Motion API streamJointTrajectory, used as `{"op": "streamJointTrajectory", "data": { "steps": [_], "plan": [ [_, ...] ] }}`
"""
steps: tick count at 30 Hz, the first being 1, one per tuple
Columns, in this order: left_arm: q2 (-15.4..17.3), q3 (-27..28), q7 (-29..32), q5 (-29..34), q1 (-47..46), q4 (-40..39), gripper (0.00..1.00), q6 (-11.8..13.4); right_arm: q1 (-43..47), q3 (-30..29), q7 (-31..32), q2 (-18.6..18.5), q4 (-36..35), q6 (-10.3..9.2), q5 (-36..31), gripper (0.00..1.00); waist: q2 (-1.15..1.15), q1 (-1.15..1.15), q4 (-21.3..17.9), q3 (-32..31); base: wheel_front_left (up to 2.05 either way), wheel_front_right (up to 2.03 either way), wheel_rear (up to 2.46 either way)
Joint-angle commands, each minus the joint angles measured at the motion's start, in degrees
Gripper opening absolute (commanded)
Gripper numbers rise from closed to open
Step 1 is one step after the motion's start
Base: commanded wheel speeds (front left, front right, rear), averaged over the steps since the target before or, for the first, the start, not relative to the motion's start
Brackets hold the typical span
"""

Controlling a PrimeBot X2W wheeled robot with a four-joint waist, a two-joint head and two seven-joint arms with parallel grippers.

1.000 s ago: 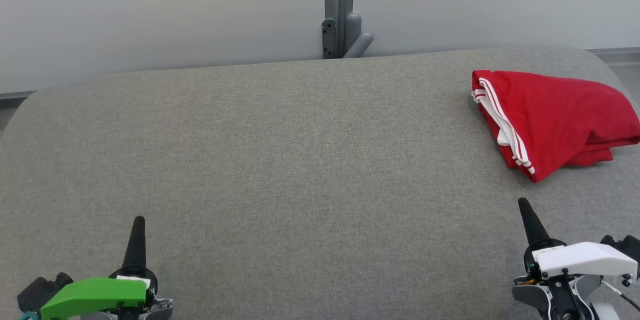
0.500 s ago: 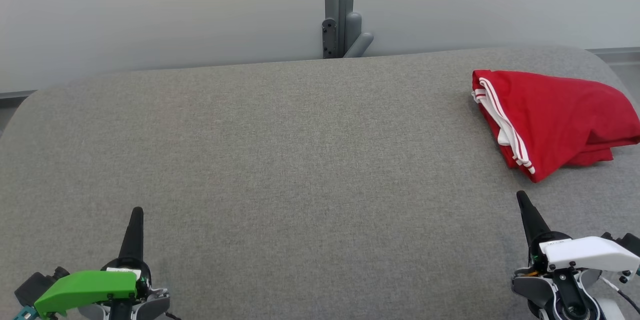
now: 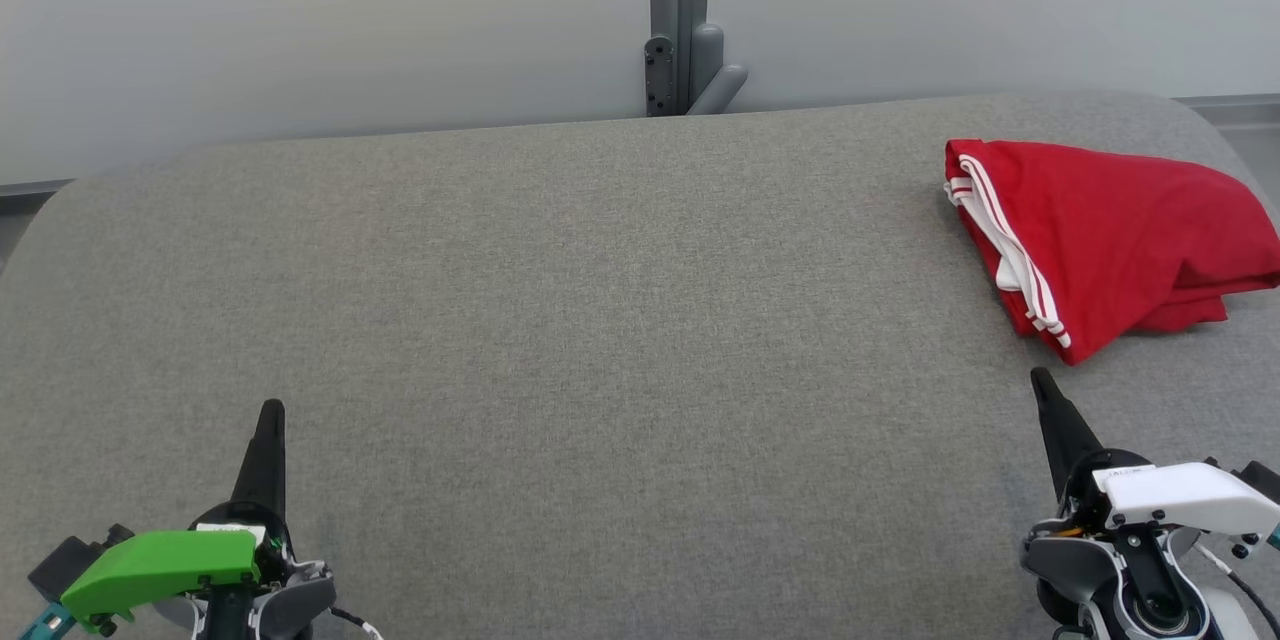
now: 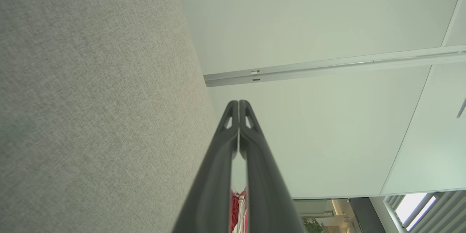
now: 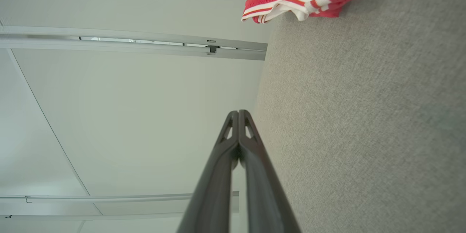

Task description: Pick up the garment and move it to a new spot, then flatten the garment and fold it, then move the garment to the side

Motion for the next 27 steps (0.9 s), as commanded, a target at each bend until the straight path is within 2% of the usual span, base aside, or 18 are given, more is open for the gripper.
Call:
{"op": "streamJointTrajectory", "data": {
  "steps": [1, 16, 27],
  "plan": [
    [0.4, 0.2, 0.3, -1.3, -1.3, 0.0, 0.0, -0.3, -0.6, -0.2, 0.4, -0.3, -0.4, 0.03, 1.1, 0.0, 0.17, 0.0, 0.0, 0.0, 0.0, 0.0, 0.0],
    [0.4, 0.8, 1.8, -6.3, -2.4, 0.3, 0.0, -0.3, -1.4, -0.3, 1.8, -0.4, -0.4, 0.02, 7.5, 0.0, 0.2, 0.0, 0.0, 0.1, 0.0, 0.0, 0.0],
    [0.2, 0.9, 1.9, -6.1, -2.3, 0.3, 0.0, -0.3, -1.3, -0.3, 1.8, -0.4, -0.3, 0.02, 7.3, 0.0, 0.2, 0.0, 0.0, 0.1, 0.0, 0.0, 0.0]
  ]
}}
